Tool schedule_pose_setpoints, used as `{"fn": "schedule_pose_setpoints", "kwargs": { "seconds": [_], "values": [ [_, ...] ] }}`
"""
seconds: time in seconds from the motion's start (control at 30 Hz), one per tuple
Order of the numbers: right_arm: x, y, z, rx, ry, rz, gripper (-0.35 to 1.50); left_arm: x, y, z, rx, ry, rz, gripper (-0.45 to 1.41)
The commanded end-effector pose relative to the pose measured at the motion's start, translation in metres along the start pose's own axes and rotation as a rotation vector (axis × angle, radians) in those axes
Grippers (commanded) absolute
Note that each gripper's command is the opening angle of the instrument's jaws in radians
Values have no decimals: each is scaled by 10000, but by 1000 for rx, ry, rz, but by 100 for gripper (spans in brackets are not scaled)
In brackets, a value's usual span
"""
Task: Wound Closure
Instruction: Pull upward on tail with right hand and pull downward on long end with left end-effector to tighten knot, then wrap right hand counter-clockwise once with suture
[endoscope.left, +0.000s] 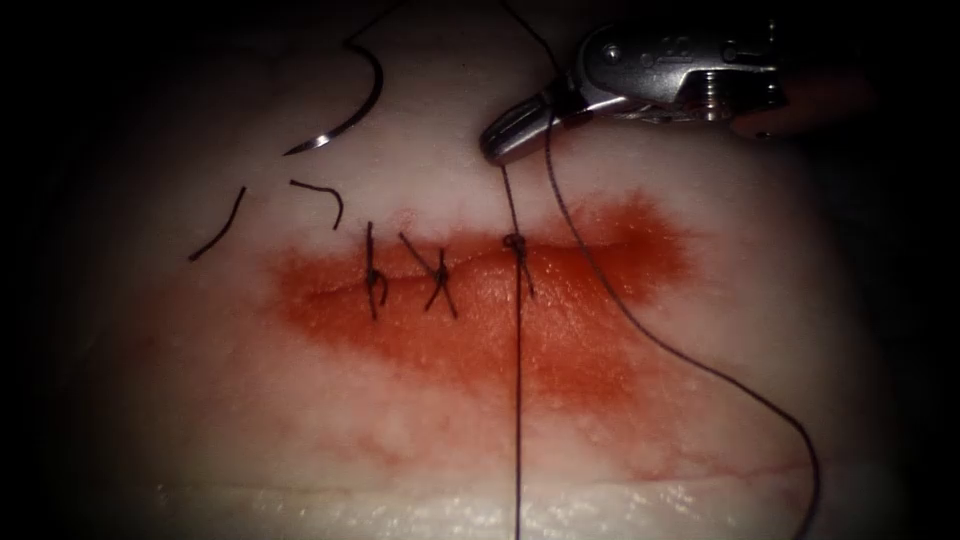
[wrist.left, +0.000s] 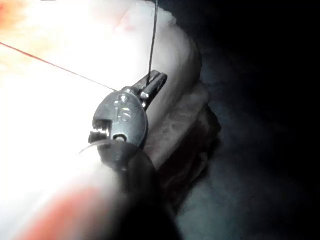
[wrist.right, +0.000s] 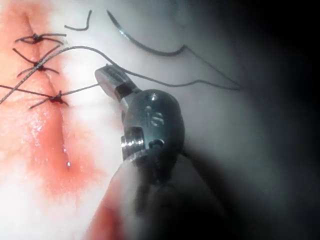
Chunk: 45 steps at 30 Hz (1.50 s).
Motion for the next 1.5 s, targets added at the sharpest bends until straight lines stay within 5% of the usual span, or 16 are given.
{"fn": "schedule_pose_setpoints", "kwargs": {
  "seconds": [0.03, 0.3, 0.63, 0.7, 0.77, 0.87, 1.1, 1.27, 1.37, 1.4, 1.5],
  "values": [
    [-5, 1, 10, 2, 0, -4, -35, -9, 4, 9, -9, 0, -8, -45],
    [-11, 2, 10, -26, -15, -4, -35, -35, 30, 27, -83, -41, -45, -45],
    [-15, -2, 11, -91, -22, 17, -35, -23, 31, 41, -122, -38, -55, -45],
    [-14, -6, 8, -145, 29, 27, 10, -8, 26, 37, -133, -31, -74, -45],
    [-13, -15, -9, -192, 55, 49, 86, 34, 13, 25, -119, -10, -43, -45],
    [-18, -26, -43, -263, 87, 71, 125, 85, -5, 12, -117, 13, -18, -45],
    [-51, -78, -117, -362, 101, 69, 136, 169, -59, 3, -94, 93, 34, -45],
    [-71, -122, -143, -422, 113, 64, 125, 193, -93, 3, -75, 118, 45, -45],
    [-70, -149, -147, -528, 143, 69, -21, 199, -116, 7, -59, 131, 41, -45],
    [-67, -152, -144, -555, 148, 63, -35, 200, -122, 8, -53, 131, 39, -45],
    [-54, -155, -131, -599, 181, 56, -35, 199, -139, 10, -59, 140, 38, -45]
  ]
}}
